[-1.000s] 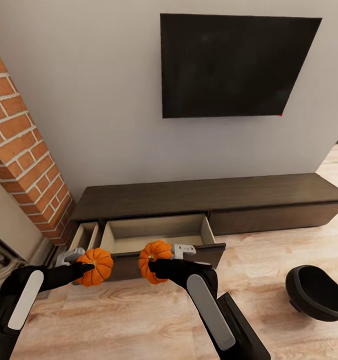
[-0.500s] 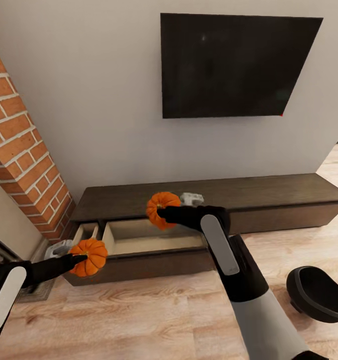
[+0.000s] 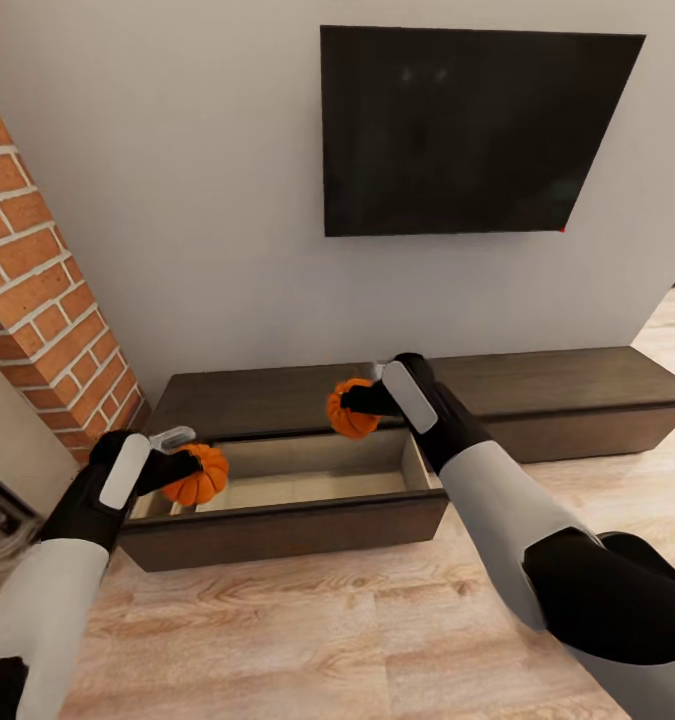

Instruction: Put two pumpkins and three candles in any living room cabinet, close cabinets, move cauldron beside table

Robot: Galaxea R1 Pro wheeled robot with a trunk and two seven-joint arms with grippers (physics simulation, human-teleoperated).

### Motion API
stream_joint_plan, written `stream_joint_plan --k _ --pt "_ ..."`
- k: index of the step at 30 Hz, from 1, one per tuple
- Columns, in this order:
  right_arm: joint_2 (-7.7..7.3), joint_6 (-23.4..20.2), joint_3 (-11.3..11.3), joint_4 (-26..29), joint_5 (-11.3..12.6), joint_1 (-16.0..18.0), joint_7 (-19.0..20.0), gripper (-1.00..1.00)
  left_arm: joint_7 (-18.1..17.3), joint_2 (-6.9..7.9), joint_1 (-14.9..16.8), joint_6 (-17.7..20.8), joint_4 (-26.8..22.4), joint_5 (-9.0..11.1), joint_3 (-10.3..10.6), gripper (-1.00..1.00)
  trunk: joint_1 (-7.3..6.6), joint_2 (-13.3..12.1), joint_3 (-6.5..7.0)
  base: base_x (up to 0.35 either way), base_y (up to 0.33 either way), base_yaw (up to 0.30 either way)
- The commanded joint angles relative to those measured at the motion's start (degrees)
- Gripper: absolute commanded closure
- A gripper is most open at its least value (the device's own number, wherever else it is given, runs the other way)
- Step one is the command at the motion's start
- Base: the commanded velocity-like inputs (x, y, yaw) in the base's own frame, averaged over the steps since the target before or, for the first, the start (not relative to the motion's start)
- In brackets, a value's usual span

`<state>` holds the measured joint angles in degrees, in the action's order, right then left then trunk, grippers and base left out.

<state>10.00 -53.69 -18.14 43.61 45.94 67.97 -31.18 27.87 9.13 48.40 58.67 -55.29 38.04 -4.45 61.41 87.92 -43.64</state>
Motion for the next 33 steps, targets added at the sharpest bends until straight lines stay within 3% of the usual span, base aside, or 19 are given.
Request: stream_joint_plan --k 1,4,7,12,21,25,33 --pt "0.0 0.8 -0.1 -1.3 0.6 0.3 -0.6 1.0 1.3 -0.3 1.1 -0.8 2.6 0.6 0.3 1.0 -0.01 0.0 -0.04 0.0 0.0 0.0" --pt "0.0 4.4 -0.3 -7.4 0.3 0.5 -1.1 1.0 2.3 -1.99 4.2 -4.5 10.9 0.3 0.9 1.0 -0.01 0.0 -0.04 0.0 0.0 0.0" --pt "0.0 5.9 -0.4 -10.7 0.3 0.6 -2.1 1.0 2.5 -2.95 5.1 -5.8 13.5 0.3 1.1 1.0 -0.01 0.0 -0.04 0.0 0.0 0.0" --pt "0.0 6.1 -0.7 -12.0 0.4 0.5 -2.6 1.0 2.6 -3.74 5.4 -6.2 14.2 0.3 1.3 1.0 -0.01 0.0 -0.04 0.0 0.0 0.0" --pt "0.0 6.3 -1.0 -12.3 0.5 0.3 -2.6 1.0 2.5 -3.86 5.4 -6.4 14.3 0.4 1.4 1.0 -0.01 0.0 -0.04 0.112 0.0 0.0" --pt "0.0 6.3 -1.0 -12.3 0.5 0.3 -2.6 1.0 2.5 -3.93 5.4 -6.4 14.4 0.4 2.8 1.0 -0.01 0.0 -0.04 0.197 0.013 0.0" --pt "0.0 5.7 -1.1 -13.0 0.8 -0.1 -2.2 1.0 2.4 -5.82 5.4 -6.5 14.5 0.4 4.1 1.0 -0.01 0.0 -0.04 0.151 0.056 0.0"
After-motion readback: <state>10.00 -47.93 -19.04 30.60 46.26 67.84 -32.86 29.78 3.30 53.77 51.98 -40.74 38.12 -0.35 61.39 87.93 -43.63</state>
